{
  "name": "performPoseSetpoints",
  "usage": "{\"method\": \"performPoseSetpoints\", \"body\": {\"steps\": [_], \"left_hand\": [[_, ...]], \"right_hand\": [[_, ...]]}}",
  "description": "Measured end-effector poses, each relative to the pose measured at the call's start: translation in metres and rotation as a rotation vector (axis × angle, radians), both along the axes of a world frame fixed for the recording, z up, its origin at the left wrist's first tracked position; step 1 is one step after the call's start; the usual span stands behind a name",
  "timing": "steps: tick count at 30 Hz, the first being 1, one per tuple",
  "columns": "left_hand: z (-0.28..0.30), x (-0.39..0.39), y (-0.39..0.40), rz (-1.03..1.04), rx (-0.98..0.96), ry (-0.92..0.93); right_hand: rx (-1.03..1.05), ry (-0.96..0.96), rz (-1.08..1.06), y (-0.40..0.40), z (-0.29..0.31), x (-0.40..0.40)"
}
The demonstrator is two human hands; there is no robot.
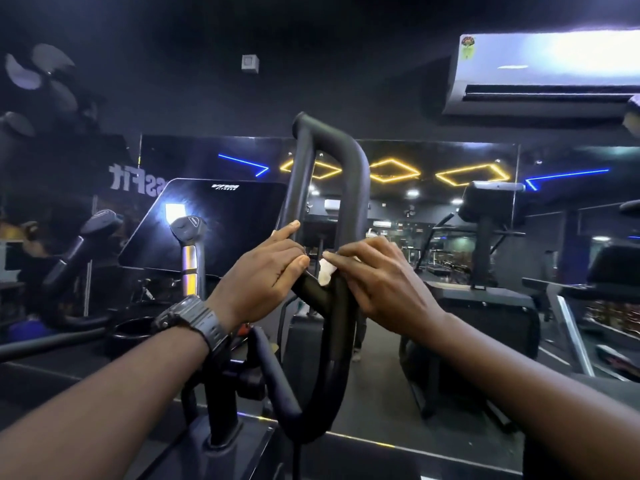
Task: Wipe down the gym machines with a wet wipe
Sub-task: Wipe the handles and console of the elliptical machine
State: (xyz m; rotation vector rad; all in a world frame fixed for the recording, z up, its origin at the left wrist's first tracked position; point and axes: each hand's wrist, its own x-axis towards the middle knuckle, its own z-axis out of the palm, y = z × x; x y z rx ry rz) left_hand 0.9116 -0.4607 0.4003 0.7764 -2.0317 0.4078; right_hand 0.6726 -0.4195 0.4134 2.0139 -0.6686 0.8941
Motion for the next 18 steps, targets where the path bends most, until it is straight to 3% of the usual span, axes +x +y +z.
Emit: {"method": "performPoseSetpoints", "body": {"steps": [5,11,18], "left_hand": [[-0.001,0.002,0.0,-0.021,0.01,-0.007],[0.003,0.005,0.001,-0.021,0.019,-0.025],[0.002,0.005,0.002,-0.046,0.032,0.003]], "right_hand": [[-0.041,0.054,0.049,-0.004,0.033,-0.006],[-0.019,-0.187,-0.062,-0.004,0.076,0.014],[0.154,0.021,-0.069,0.031,0.029,0.005]]}}
